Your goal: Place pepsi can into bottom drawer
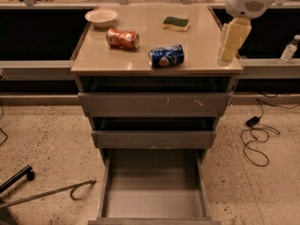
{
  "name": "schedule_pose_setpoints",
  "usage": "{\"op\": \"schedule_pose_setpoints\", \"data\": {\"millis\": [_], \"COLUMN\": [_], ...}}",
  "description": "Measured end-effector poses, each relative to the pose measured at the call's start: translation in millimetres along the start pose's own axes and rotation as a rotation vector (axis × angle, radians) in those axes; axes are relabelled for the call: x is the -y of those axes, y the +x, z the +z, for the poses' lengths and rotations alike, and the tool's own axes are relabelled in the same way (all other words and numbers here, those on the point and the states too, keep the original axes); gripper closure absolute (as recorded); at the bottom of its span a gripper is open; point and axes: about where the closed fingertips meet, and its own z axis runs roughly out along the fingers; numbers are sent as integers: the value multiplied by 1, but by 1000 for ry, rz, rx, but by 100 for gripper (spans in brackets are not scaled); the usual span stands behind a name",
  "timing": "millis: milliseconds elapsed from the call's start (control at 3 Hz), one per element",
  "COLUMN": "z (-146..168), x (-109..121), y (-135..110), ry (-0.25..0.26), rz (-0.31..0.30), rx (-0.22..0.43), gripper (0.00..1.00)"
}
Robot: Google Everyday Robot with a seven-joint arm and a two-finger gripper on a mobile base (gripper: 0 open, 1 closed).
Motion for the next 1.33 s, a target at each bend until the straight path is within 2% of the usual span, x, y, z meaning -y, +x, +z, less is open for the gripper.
{"op": "schedule_pose_setpoints", "data": {"millis": [333, 667, 1000, 1333], "z": [38, 38, 55, 88], "x": [44, 44, 53, 72], "y": [-23, -23, -31, -53], "ry": [-19, -19, -19, -14], "rz": [-26, -26, -45, -89], "rx": [78, 78, 102, 153], "gripper": [0, 0, 0, 0]}}
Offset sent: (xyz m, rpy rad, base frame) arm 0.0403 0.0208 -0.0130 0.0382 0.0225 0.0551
